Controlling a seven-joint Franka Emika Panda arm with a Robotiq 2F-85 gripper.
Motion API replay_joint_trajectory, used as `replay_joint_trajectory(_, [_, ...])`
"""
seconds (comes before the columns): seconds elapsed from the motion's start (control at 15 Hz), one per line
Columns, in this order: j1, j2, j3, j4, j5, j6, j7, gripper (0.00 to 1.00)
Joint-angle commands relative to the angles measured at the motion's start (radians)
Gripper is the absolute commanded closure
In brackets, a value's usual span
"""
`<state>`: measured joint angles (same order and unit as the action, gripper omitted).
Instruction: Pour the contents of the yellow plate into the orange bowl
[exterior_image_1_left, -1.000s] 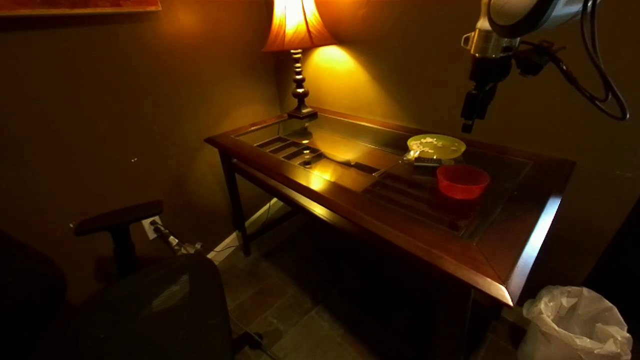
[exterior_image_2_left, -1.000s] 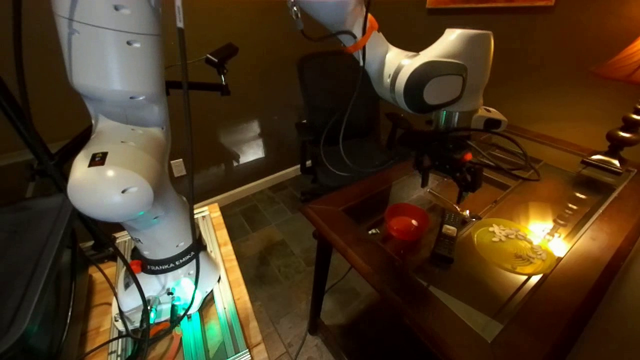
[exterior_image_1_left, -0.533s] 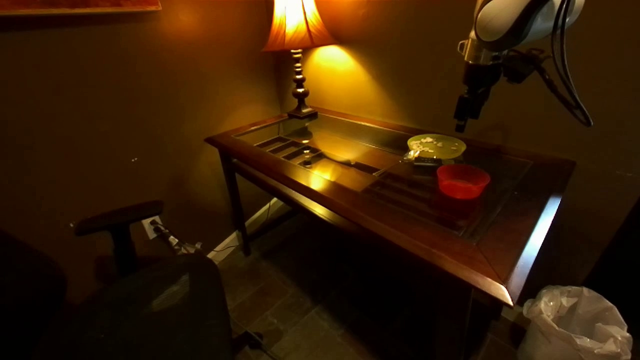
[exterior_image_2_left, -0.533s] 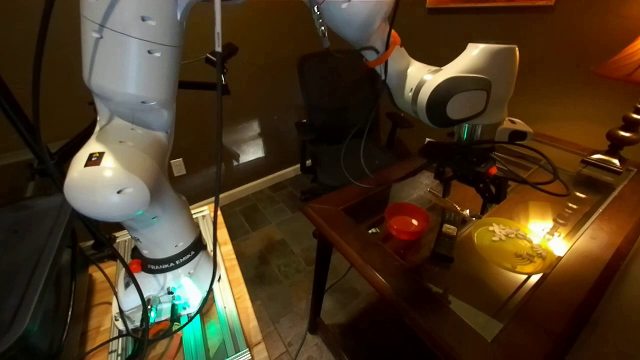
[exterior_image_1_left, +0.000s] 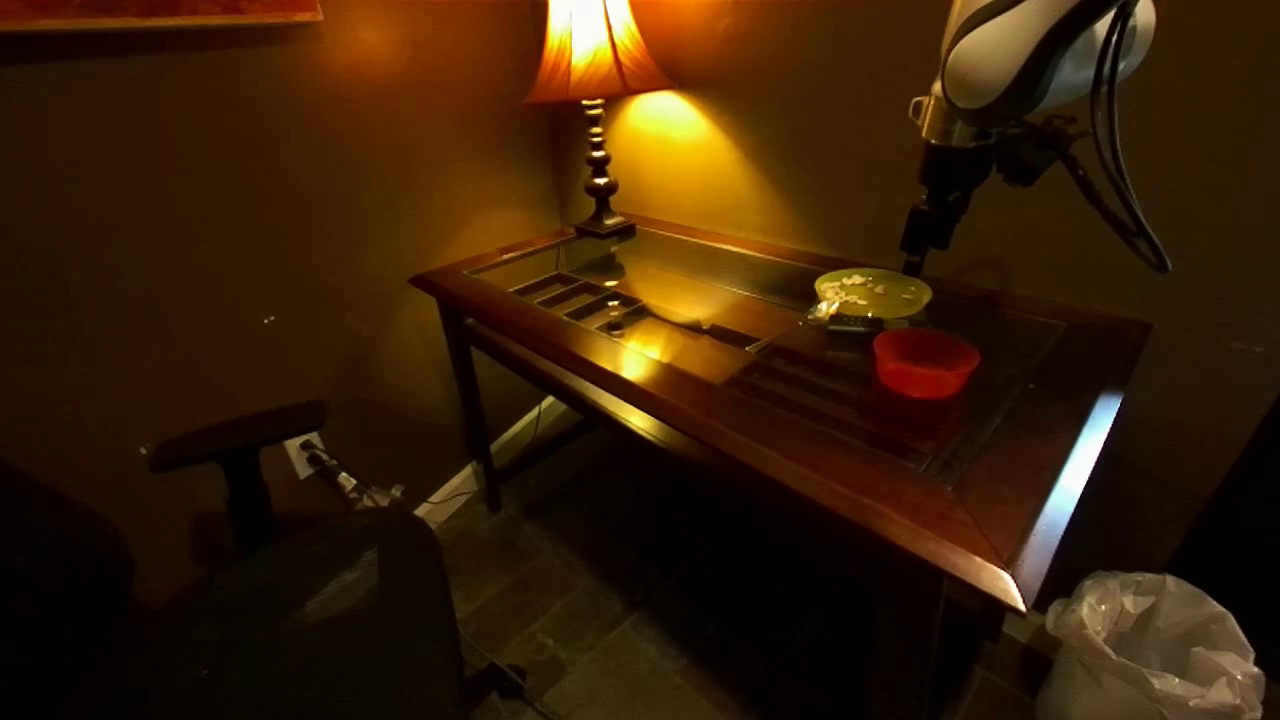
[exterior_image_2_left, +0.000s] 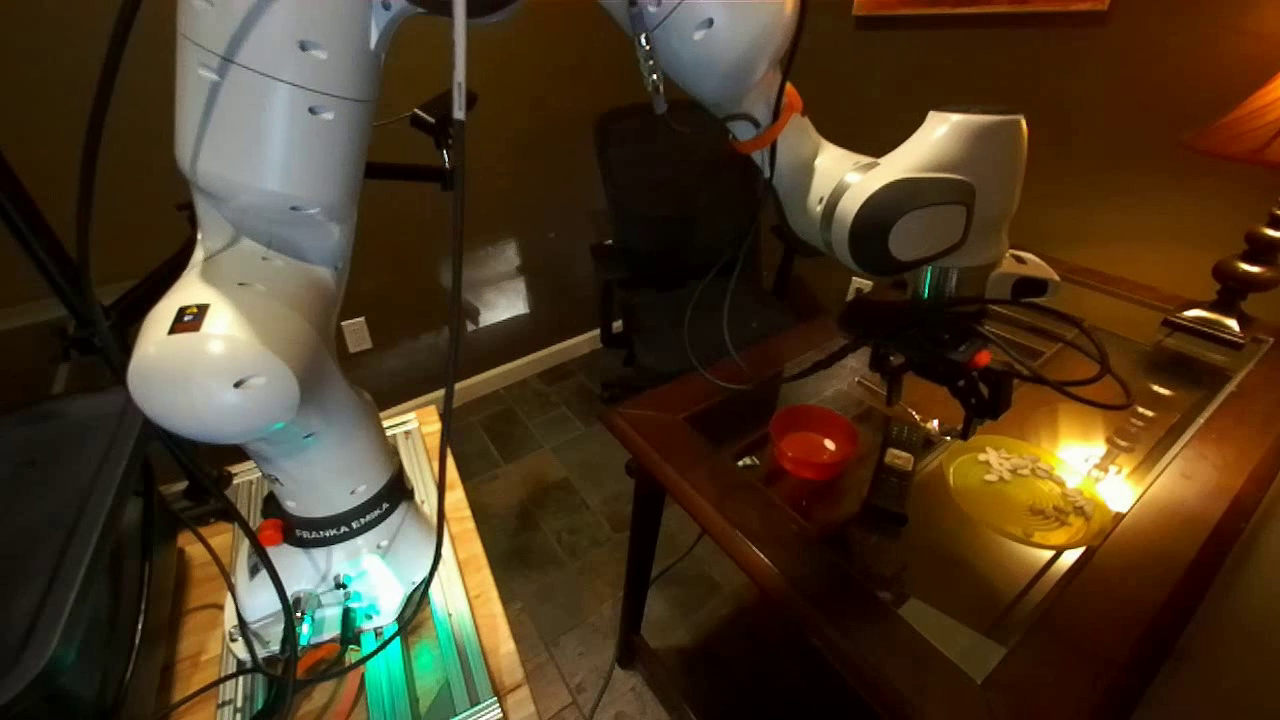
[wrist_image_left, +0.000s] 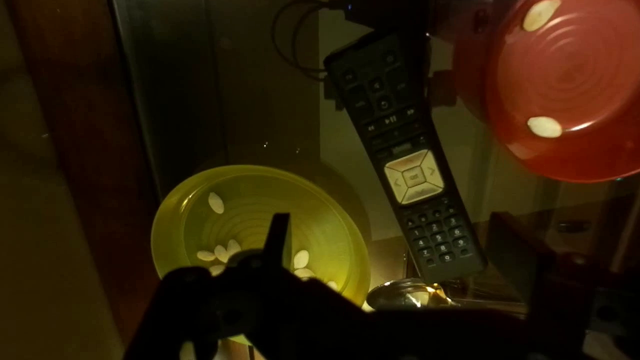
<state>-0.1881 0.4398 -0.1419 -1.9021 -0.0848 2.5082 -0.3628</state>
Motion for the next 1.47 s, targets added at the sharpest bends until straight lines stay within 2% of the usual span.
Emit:
replay_joint_trajectory(0.0, [-0.004, 0.083, 0.006, 0.037, -0.044, 0.112, 0.022, 0.0])
replay_joint_trajectory(0.27, [0.007, 0.149, -0.007, 0.054, -0.1, 0.227, 0.034, 0.0])
replay_joint_trajectory(0.67, [0.006, 0.216, -0.013, 0.112, -0.134, 0.283, 0.032, 0.01])
replay_joint_trajectory(0.8, [0.004, 0.233, -0.013, 0.129, -0.136, 0.283, 0.03, 0.16])
replay_joint_trajectory(0.87, [0.004, 0.242, -0.013, 0.137, -0.137, 0.281, 0.031, 0.28])
replay_joint_trajectory(0.93, [0.007, 0.251, -0.016, 0.143, -0.138, 0.29, 0.036, 0.32])
replay_joint_trajectory(1.13, [0.011, 0.274, -0.019, 0.161, -0.145, 0.303, 0.038, 0.42])
replay_joint_trajectory(1.2, [0.01, 0.281, -0.017, 0.165, -0.144, 0.31, 0.038, 0.38])
replay_joint_trajectory(1.4, [0.008, 0.295, -0.009, 0.173, -0.139, 0.31, 0.033, 0.41])
